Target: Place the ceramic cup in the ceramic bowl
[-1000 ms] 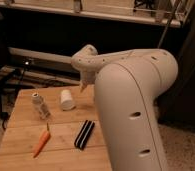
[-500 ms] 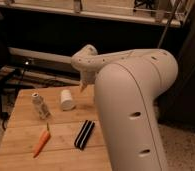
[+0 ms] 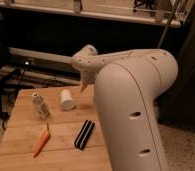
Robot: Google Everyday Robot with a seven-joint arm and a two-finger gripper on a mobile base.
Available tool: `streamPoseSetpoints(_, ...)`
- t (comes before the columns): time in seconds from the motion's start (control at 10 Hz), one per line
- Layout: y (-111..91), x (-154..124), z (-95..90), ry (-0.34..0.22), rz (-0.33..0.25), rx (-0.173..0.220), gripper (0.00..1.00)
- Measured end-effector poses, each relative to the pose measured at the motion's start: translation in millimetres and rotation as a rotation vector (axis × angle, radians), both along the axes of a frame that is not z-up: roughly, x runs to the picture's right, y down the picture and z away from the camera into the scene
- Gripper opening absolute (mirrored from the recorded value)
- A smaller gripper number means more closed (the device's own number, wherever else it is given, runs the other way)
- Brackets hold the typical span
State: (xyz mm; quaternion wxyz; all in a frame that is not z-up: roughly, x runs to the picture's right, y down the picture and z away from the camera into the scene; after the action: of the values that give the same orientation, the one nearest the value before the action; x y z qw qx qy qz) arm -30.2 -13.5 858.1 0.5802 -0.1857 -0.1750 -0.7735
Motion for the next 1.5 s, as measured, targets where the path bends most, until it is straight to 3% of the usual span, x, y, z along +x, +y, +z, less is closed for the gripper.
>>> streamPoseSetpoints(1.0,-2,-1,-0.5,-0.002,0.004,0.001,0.80)
streamPoseSetpoints(1.2,-15,-14,-3.2,-0.024,0.022,-0.001,0.80)
streamPoseSetpoints(1.5,-32,-54,-3.1,-0.100,0.036,-0.018,0.80)
